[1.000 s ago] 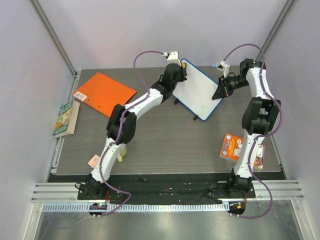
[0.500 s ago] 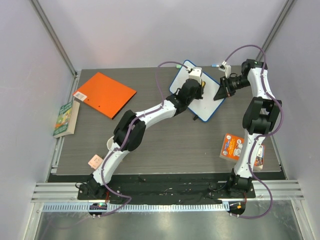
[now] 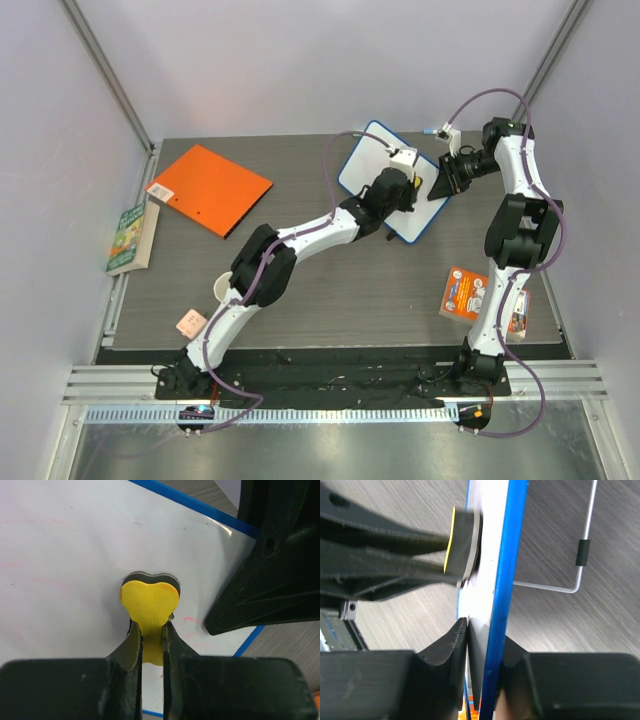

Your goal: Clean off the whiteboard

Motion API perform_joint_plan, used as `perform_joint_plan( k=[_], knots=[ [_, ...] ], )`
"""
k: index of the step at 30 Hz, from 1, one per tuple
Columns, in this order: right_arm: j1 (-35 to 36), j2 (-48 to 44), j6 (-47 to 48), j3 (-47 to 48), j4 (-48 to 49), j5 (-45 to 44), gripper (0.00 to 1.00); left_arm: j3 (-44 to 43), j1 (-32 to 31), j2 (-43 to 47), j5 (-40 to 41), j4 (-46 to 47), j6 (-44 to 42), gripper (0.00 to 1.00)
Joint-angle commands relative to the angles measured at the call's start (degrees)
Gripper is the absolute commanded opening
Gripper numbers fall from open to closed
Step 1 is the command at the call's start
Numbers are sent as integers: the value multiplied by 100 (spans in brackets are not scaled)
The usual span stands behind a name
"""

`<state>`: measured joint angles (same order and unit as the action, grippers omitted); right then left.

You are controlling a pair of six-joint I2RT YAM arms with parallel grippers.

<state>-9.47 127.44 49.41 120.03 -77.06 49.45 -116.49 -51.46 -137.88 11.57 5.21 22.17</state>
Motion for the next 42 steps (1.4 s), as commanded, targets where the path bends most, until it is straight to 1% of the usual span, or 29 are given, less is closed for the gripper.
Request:
perform_joint_plan(
  k=[1, 3, 5, 9, 13, 16, 25, 33, 42],
  knots=[
    [350, -26, 509, 135, -934, 231, 26, 205, -250, -204, -718, -398, 7, 0],
    [332, -61, 473, 152, -899, 328, 30, 240, -259, -204, -718, -407, -3, 0],
    [288, -105, 421, 170, -820, 398, 31, 249, -277, -204, -727, -407, -38, 0],
    [218, -237, 202, 170, -644, 495, 31, 258, -320, -230, -709, -451, -117, 0],
    [165, -333, 52, 188, -451, 565, 31, 205, -365, -291, -507, -504, -292, 0],
    [130, -342, 16, 231, -433, 583, 30, 135, -365, -353, -437, -784, -354, 0],
    [60, -430, -28, 293, -415, 680, 30, 144, -391, -432, -226, -1198, -319, 0],
    [60, -448, -63, 328, -398, 698, 30, 881, -461, -204, -199, -1067, -125, 0],
    [60, -457, -80, 320, -380, 698, 31, 1348, -470, 183, 90, -732, -73, 0]
  ],
)
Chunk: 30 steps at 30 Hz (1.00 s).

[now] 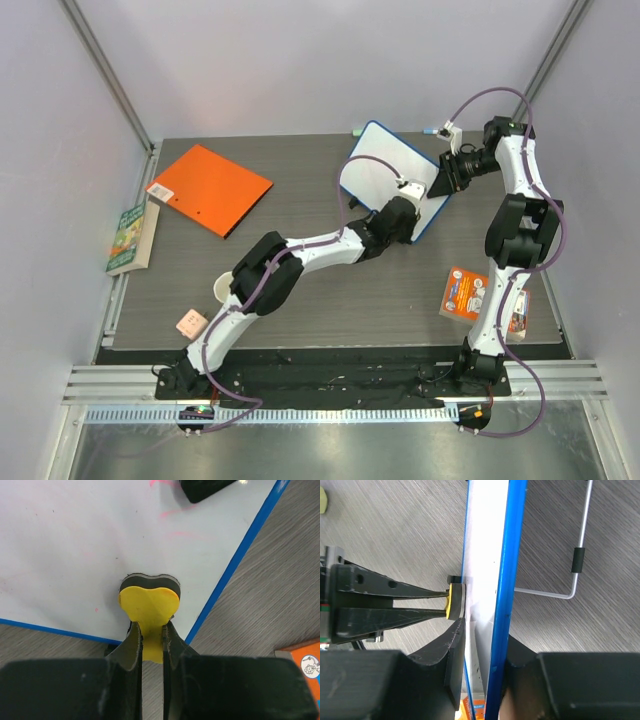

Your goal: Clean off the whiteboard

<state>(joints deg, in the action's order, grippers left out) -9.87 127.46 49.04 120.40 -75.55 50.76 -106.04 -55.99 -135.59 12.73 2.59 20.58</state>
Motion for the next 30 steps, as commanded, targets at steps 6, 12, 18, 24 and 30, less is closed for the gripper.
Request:
perform_joint_plan(
  k=[6, 12, 18, 24, 30],
  knots=[
    [99, -494, -17, 256, -540, 566, 32, 584, 53, 629, 63, -5, 122, 0],
    [99, -494, 9, 247, -540, 593, 37, 1032, 272, 1358, 10, 373, 262, 0],
    [99, -468, -26, 256, -531, 610, 41, 1401, 430, 1711, -148, 663, 306, 0],
    [29, -406, -34, 212, -496, 558, 43, 1420, 448, 1729, -324, 708, 368, 0],
    [-138, -397, -403, 10, -22, 522, 43, 876, 440, 1299, -701, 532, 403, 0]
  ],
)
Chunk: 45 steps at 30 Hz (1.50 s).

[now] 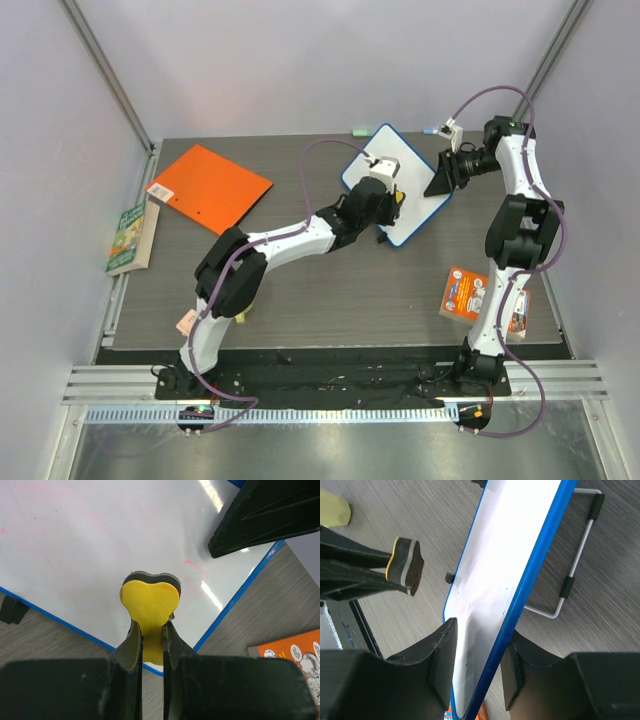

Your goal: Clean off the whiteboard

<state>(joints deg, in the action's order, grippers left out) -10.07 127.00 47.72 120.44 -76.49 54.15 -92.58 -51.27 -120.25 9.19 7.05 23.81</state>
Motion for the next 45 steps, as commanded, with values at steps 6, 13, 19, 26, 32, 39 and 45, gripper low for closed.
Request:
perform_joint_plan(
  k=[6, 13, 19, 26, 32, 39, 45],
  knots=[
    [-268, -465, -711, -117, 538, 289, 39, -1385, -85, -868, -506, -247, 62, 0],
    [-268, -492, -879, -205, 741, 342, 1, -2045, -94, -1326, -444, -705, -113, 0],
    [-259, -518, -853, -205, 723, 377, 1, -2414, -94, -1554, -585, -1223, -219, 0],
    [-154, -510, -932, -126, 714, 324, 1, -2511, -261, -1713, -673, -1592, -429, 0],
    [-66, -510, -1002, -56, 723, 236, 1, -2476, -612, -1853, -568, -1865, -685, 0],
    [-39, -510, -1011, -73, 714, 236, 1, -2555, -710, -2064, -218, -1795, -650, 0],
    [-39, -510, -993, -82, 688, 236, 1, -2599, -333, -1986, 91, -1663, -510, 0]
  ],
)
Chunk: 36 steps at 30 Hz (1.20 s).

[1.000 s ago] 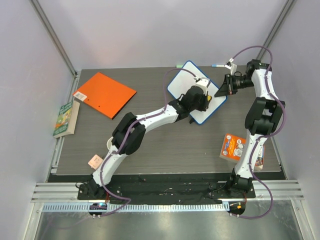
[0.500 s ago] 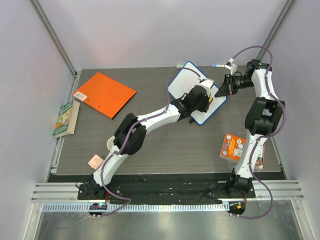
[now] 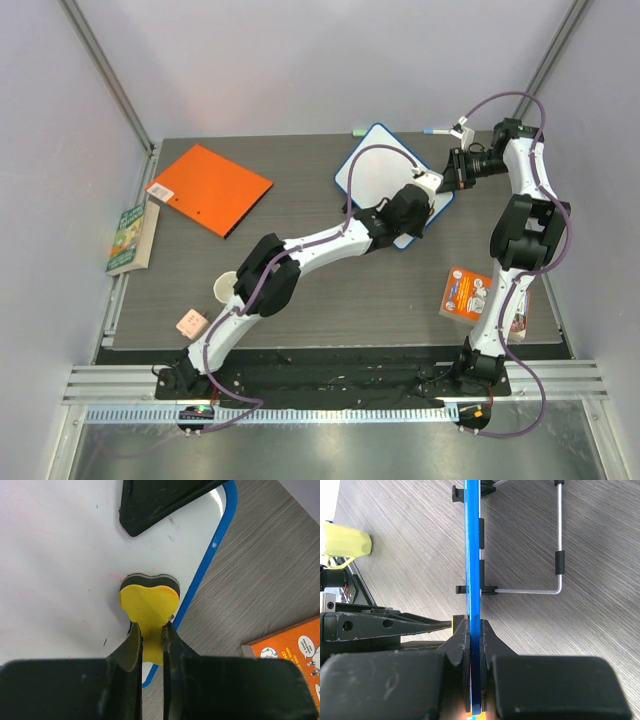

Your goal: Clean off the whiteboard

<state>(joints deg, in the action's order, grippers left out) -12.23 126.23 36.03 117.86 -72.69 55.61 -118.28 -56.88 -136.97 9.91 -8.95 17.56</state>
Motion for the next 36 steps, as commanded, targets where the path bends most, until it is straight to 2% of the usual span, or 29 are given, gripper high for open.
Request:
perform_joint_plan(
  k=[1, 12, 23, 33, 36],
  knots=[
    [177, -433, 185, 176, 299, 81, 1, -2, 291, -287, 54, -37, 151, 0],
    [186, -187, 562, 588, -307, 28, 1, 1112, 1337, 143, -78, 587, 845, 0],
    [212, 208, 1195, 1265, -1318, -121, 1, 2589, 1391, 1398, 414, 1474, 670, 0],
    [265, 182, 1231, 1257, -1354, -331, 1, 3504, 1417, 2621, 960, 1766, 327, 0],
    [300, 200, 1196, 1274, -1354, -385, 11, 3575, 1461, 2868, 811, 1572, 371, 0]
  ],
)
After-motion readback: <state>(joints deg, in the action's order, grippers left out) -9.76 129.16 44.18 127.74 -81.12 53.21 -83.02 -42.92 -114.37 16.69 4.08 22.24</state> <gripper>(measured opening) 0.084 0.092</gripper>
